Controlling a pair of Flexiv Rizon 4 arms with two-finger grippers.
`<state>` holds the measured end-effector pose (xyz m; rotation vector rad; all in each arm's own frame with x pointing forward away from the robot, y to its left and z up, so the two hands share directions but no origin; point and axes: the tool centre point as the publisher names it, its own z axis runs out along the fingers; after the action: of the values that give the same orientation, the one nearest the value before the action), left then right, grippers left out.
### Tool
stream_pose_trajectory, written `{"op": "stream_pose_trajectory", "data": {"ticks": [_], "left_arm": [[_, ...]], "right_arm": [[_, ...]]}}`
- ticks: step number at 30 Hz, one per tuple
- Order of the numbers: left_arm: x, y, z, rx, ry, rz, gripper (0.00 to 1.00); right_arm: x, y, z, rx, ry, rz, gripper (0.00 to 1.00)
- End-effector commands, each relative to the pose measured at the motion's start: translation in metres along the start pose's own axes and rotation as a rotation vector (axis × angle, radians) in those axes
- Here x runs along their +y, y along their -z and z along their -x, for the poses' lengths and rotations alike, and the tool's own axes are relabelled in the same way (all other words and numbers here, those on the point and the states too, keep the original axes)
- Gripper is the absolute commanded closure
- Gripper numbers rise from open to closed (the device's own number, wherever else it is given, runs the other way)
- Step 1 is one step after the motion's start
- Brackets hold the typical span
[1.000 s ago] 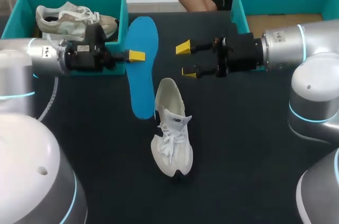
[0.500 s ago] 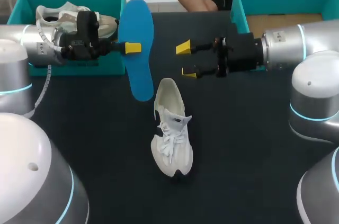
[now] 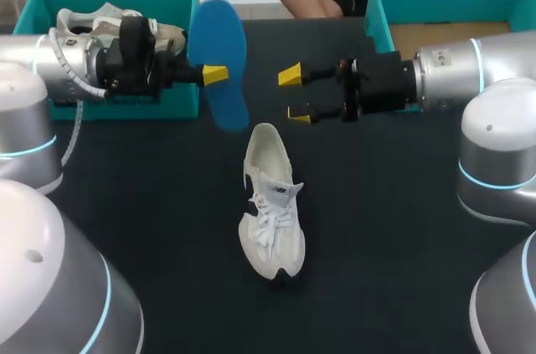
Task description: Take the shoe out of the shoebox, open the shoe tongue, remove and reinsert the insole, then place the shoe into the shoebox
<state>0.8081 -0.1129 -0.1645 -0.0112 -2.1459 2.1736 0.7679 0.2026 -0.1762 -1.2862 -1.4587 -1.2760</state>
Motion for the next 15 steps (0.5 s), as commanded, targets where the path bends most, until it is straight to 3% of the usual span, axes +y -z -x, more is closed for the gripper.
{"op": "stream_pose_trajectory", "data": {"ticks": [1,5,9,15], "left_arm": [[-0.001,-0.006,-0.010,0.027,-0.530,0.048,1.00],[0.005,-0.005,-0.012,0.066,-0.726,0.023,1.00],[0.010,-0.002,-0.009,0.051,-0.794,-0.069,1.00],[0.012,-0.001,-0.003,0.032,-0.872,-0.059,1.00]], "right_arm": [[0.000,-0.003,-0.001,-0.004,-0.001,0.003,0.00],[0.000,-0.003,-0.001,-0.004,-0.001,0.003,0.00],[0.000,-0.003,-0.001,-0.004,-0.001,0.003,0.00],[0.000,-0.003,-0.001,-0.004,-0.001,0.003,0.00]]}}
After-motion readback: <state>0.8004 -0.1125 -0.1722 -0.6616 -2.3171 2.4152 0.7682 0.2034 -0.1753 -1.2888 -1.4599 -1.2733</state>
